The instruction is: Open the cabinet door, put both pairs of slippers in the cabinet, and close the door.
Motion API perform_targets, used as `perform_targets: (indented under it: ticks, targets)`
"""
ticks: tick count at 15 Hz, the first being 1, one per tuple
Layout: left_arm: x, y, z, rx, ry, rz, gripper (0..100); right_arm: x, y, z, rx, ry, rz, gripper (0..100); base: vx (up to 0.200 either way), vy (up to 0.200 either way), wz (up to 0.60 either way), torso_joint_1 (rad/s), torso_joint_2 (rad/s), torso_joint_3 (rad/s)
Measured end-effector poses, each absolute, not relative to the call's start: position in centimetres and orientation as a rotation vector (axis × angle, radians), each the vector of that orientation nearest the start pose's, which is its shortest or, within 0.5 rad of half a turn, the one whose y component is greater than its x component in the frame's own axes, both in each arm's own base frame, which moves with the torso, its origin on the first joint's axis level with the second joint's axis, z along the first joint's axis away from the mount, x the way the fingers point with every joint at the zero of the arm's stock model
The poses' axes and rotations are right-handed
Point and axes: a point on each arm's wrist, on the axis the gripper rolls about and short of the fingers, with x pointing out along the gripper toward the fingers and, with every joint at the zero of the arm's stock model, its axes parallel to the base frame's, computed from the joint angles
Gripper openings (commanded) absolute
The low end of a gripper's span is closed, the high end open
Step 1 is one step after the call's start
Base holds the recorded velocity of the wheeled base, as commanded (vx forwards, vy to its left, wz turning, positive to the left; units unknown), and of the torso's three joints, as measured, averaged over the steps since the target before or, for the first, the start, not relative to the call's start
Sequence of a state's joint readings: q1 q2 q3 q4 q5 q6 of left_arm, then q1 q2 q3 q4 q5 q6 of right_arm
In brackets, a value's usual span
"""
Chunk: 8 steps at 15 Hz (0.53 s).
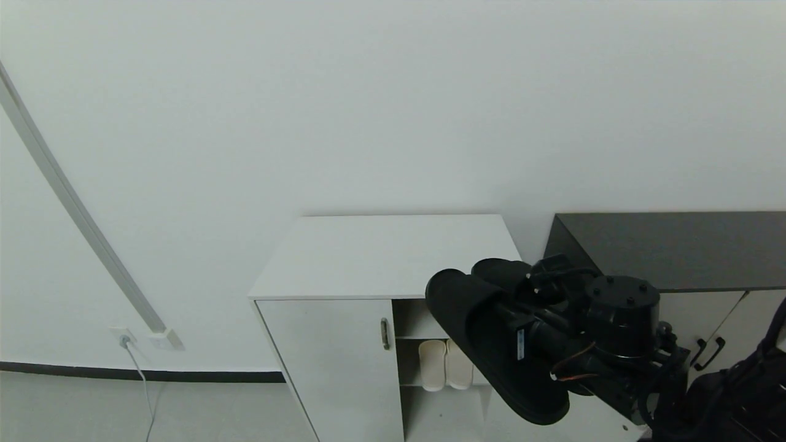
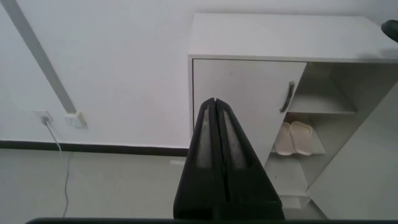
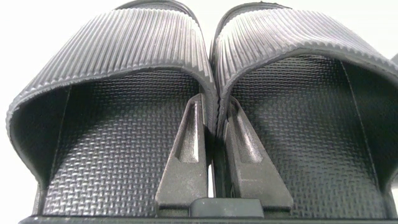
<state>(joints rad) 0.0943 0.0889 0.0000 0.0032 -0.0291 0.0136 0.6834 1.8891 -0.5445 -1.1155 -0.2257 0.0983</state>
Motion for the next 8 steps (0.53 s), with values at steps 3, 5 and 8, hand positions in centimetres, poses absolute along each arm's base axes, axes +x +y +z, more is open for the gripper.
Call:
perform_targets:
  ticks: [3,5,8]
  targets:
    - [-1.59,-0.21,7.69,0.011,0.093,0.064,0,23.96,19.01,10.8,-0.006,0.231,0.451,0,-0.067,0.0,0.0,0.002,0.0,0.002]
    - [-1.59,-0.22,7.69,0.011,0.093,0.064,0,24.14,18.87,10.65,-0.007,0.235,0.443,0,-0.2,0.0,0.0,0.015,0.01,0.002]
    - [-1.59,-0.22,7.69,0.011,0.092,0.064,0,24.15,18.89,10.48,-0.018,0.24,0.447,0,-0.2,0.0,0.0,-0.002,0.0,0.001]
